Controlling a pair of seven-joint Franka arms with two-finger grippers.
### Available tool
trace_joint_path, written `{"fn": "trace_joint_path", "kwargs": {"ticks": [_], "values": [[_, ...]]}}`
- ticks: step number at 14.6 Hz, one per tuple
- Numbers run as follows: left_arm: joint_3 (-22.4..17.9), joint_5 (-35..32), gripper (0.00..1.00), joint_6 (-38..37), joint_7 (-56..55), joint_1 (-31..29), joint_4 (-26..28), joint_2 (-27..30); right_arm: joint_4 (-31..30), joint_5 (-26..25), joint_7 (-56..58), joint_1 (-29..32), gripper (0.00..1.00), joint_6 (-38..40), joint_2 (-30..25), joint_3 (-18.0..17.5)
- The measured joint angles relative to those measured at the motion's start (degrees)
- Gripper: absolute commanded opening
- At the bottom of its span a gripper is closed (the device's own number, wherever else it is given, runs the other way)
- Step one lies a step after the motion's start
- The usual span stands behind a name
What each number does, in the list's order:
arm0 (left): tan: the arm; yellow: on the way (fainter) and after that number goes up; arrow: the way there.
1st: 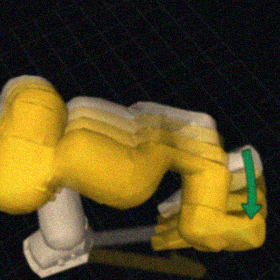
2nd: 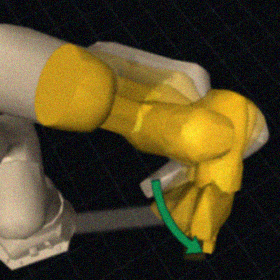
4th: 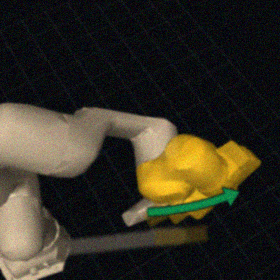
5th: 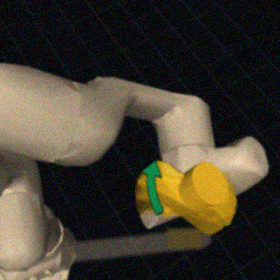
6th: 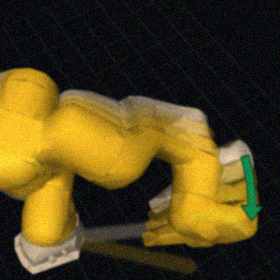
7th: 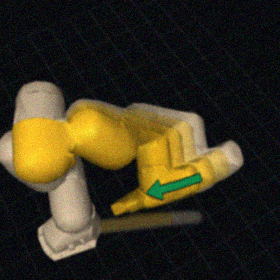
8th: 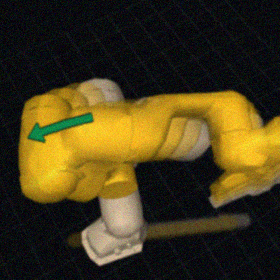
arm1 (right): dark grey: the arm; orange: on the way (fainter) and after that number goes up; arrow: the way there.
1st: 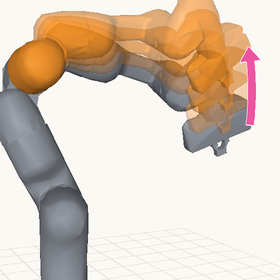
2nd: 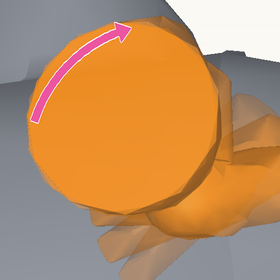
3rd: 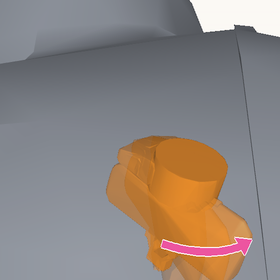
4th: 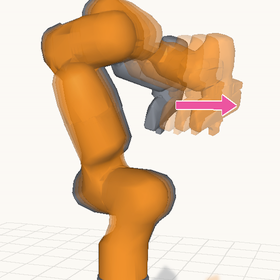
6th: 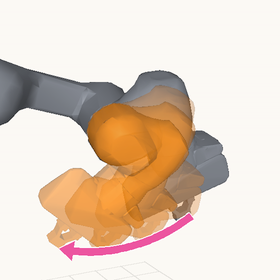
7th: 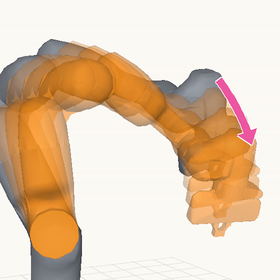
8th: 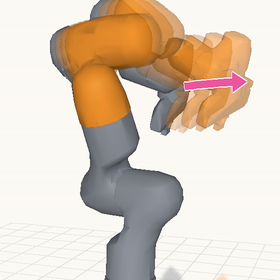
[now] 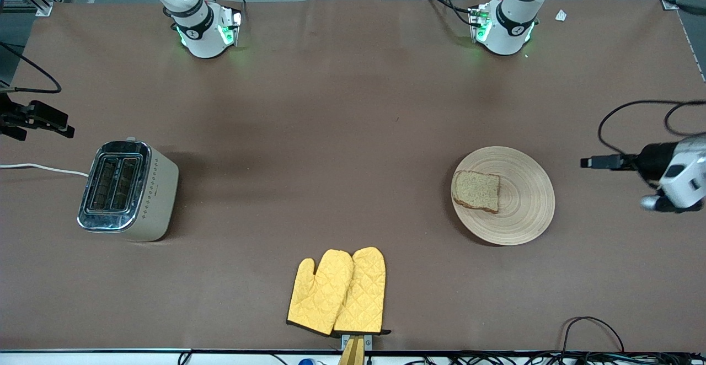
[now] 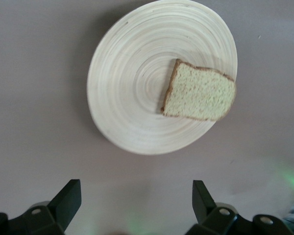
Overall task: Move plate and put bread in toaster
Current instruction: 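Reach the left gripper to the rim of the wooden plate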
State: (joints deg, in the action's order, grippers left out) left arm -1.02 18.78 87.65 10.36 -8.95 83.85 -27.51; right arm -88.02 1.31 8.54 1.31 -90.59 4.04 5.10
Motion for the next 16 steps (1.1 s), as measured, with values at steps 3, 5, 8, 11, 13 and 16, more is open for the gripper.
{"fn": "trace_joint_path", "kwargs": {"ticks": [3, 5, 8, 11, 13, 16], "values": [[0.0, 6.9, 1.00, 5.4, 7.8, -4.1, -0.1, -6.9, 0.0, 0.0, 0.0, 0.0, 1.00, 0.1, 0.0, 0.0], [0.0, 10.1, 1.00, 8.5, 14.3, -6.6, -0.2, -10.5, 0.0, 0.0, 0.0, 0.0, 1.00, 0.1, 0.0, 0.0], [0.0, 15.7, 1.00, 10.2, 21.9, -8.7, -0.3, -14.7, 0.0, 0.0, 0.0, 0.0, 1.00, 0.1, 0.0, 0.0], [0.3, 20.4, 1.00, 10.4, 24.7, -8.7, -0.4, -17.7, 0.0, 0.0, 0.0, 0.0, 1.00, 0.4, 0.0, 0.0], [0.8, 22.6, 0.99, 10.9, 26.5, -8.3, -0.4, -19.4, 0.0, 0.0, 0.0, 0.0, 1.00, 0.5, 0.0, 0.0], [0.9, 23.7, 0.99, 12.1, 30.1, -7.7, -0.5, -21.6, 0.0, 0.0, 0.0, 0.0, 1.00, 0.6, 0.0, -0.1]]}}
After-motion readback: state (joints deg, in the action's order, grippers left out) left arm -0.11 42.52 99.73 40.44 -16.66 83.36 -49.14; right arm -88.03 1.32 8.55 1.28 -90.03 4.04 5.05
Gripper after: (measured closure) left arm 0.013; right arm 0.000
